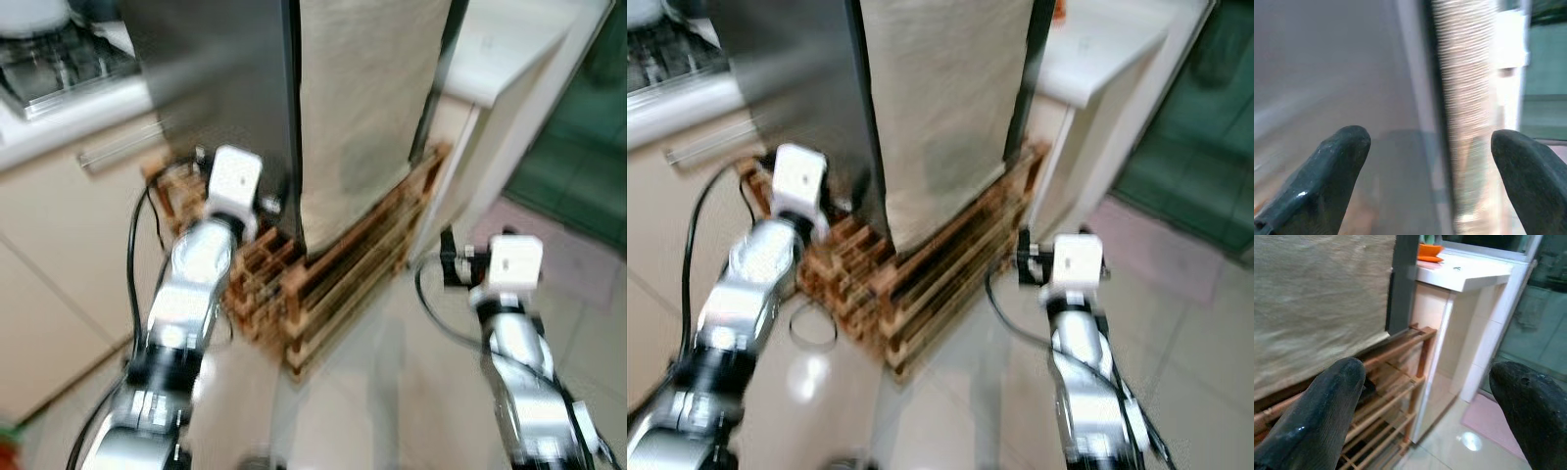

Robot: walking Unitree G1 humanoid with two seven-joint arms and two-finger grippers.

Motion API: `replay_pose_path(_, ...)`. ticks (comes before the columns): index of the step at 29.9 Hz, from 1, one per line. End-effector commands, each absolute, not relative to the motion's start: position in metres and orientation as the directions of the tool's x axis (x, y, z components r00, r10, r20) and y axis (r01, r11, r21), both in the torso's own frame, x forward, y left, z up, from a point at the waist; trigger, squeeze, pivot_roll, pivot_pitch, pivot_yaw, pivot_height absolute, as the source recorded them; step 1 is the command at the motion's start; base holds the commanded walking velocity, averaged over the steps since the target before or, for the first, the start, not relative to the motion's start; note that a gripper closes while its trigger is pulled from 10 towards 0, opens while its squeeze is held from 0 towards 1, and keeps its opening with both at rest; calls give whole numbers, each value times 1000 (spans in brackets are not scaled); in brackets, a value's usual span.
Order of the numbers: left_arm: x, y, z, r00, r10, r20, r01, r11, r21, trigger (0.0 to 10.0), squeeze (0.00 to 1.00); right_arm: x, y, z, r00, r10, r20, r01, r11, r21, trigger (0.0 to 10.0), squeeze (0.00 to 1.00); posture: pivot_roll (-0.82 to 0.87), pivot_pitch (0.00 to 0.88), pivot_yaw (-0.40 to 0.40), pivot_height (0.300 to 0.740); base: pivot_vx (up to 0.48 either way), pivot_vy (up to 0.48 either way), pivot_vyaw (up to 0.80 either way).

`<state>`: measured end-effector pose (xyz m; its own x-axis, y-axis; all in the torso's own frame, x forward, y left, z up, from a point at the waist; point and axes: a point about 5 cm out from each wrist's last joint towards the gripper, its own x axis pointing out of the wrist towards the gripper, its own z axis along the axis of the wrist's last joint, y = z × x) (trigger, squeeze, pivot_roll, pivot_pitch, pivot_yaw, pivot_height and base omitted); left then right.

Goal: Restocking fridge

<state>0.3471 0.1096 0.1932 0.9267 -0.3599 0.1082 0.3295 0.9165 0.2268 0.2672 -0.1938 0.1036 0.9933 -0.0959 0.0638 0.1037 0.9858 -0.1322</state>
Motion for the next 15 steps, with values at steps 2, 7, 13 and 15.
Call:
replay_pose_path(2, 351, 104, 198, 916, -393, 80, 370, 904, 214, 10000, 0, 262, -204, 105, 993, -107, 53, 113, 982, -148, 10000, 0, 5, 97, -15, 728, 0, 0, 0)
replay_pose_path(7, 351, 104, 206, 912, -406, 61, 385, 897, 216, 10000, 0, 257, -206, 101, 993, -110, 38, 115, 981, -155, 10000, 0, -6, 91, -17, 728, 0, 0, 0)
replay_pose_path(13, 352, 102, 202, 907, -420, 34, 405, 891, 204, 10000, 0, 257, -204, 100, 994, -103, 31, 107, 982, -154, 10000, 0, -7, 86, -22, 728, 0, 0, 0)
replay_pose_path(15, 356, 98, 198, 909, -417, 23, 403, 890, 212, 10000, 0, 257, -204, 101, 995, -100, 31, 103, 983, -154, 10000, 0, -7, 87, -23, 728, 0, 0, 0)
